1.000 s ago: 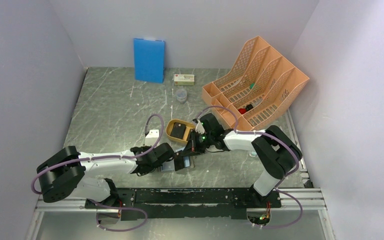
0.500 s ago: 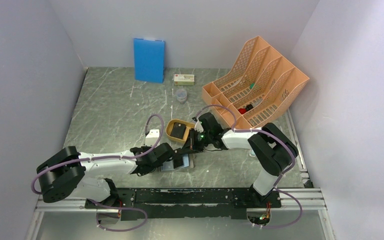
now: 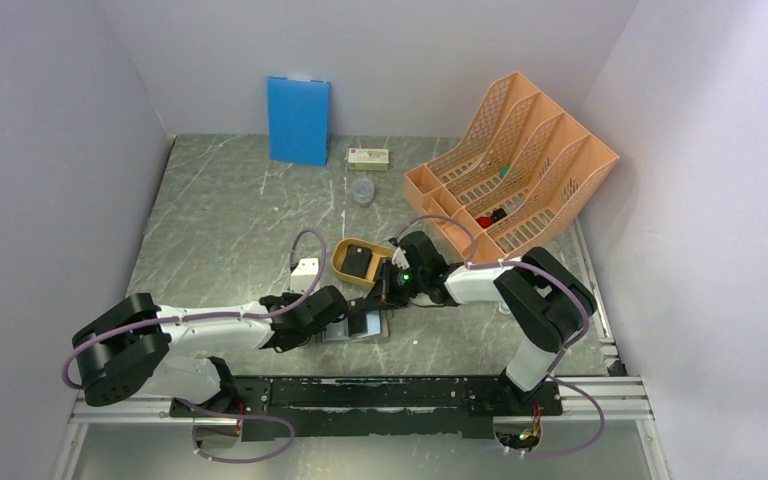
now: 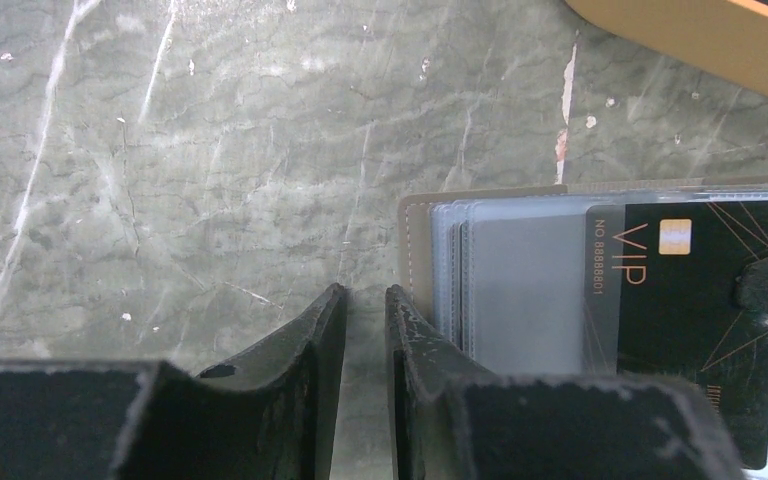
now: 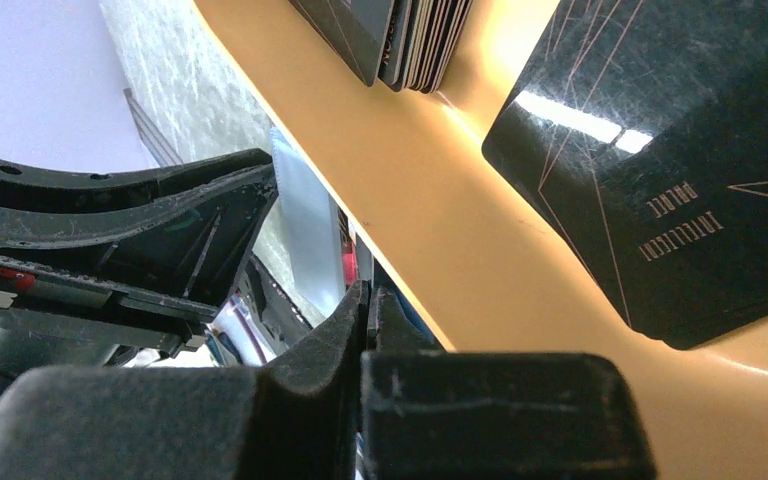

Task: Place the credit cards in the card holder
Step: Insert the credit card into the card holder.

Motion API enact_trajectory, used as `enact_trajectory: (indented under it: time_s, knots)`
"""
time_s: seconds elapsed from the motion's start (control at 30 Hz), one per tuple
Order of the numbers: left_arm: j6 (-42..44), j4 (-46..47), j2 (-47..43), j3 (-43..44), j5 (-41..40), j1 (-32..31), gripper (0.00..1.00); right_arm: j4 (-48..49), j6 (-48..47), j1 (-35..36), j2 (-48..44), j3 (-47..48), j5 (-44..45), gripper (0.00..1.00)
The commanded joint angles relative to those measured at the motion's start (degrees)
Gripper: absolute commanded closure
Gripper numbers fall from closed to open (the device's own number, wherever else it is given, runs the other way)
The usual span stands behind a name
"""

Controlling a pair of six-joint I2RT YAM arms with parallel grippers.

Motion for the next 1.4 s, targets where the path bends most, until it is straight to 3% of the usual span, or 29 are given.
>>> enact_trajectory:
  time_s: [0.0,0.43,0.6,0.77,1.37]
  knots:
    - [-1.9,-0.1,2.6,-3.3,7.8,0.0,0.74,0.0,0.8,1.1,-0.6,-1.2,3.3,1.0]
    - [-1.9,0.5,2.3,-3.6,8.4,0.0,0.74,-4.6,-1.3,3.9,-1.7,2.0,5.3,1.0]
    - [-1.8,1.1,1.8,-4.0,8.5,0.0,0.74,-6.1,-2.4,3.9,-2.9,2.6,5.1,0.75]
    - [-1.7,1.6,1.4,-4.3,9.0,0.0,0.75,-7.3,-2.9,4.6,-2.6,3.8,4.8,0.67]
    - [-1.8,3.0,-1.0,-5.5,9.8,0.0,0.75,-9.8,-2.8,8.6,1.0,8.5,5.9,0.64]
